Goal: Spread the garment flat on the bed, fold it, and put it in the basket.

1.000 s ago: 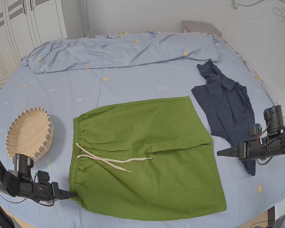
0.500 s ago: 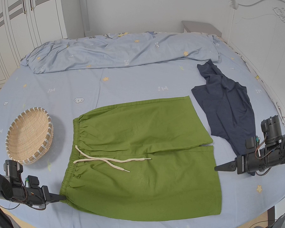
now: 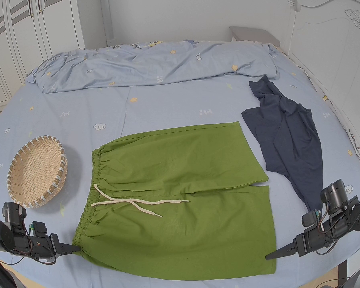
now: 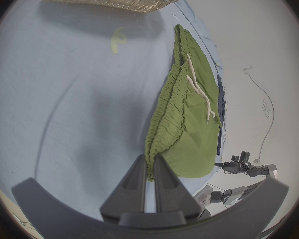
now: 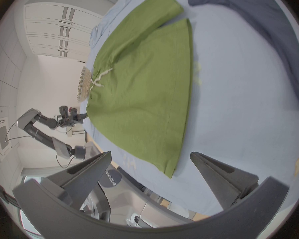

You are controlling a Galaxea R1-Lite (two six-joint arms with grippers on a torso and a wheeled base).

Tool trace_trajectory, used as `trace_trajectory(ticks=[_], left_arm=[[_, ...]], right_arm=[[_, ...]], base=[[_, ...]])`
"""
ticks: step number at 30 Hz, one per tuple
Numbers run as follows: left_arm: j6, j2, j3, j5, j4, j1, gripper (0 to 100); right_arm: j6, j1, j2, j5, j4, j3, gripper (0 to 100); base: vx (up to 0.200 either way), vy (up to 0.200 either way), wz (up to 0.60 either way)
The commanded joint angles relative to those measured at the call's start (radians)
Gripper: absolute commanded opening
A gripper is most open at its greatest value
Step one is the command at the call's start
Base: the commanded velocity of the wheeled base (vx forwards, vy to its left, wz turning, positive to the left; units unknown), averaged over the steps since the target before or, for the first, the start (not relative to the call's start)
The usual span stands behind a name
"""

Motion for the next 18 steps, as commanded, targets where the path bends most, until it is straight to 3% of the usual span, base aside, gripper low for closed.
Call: trace_trajectory(ticks=[1, 4, 18], left_arm=[[-0.001, 0.008, -0.003, 0.000, -0.001, 0.015, 0], [0.001, 0.008, -0.003, 0.000, -0.001, 0.016, 0], [-0.001, 0.008, -0.003, -0.001, -0.001, 0.015, 0]], right_arm=[[-0.055, 0.030, 0.133, 0.046, -0.001, 0.035, 100], [-0.084, 0.042, 0.161, 0.050, -0.007, 0.055, 100], [-0.072, 0.106, 0.199, 0.052, -0.119, 0.055, 100]], base=[[0.000, 0.000, 0.00], [0.000, 0.000, 0.00], [0.000, 0.000, 0.00]])
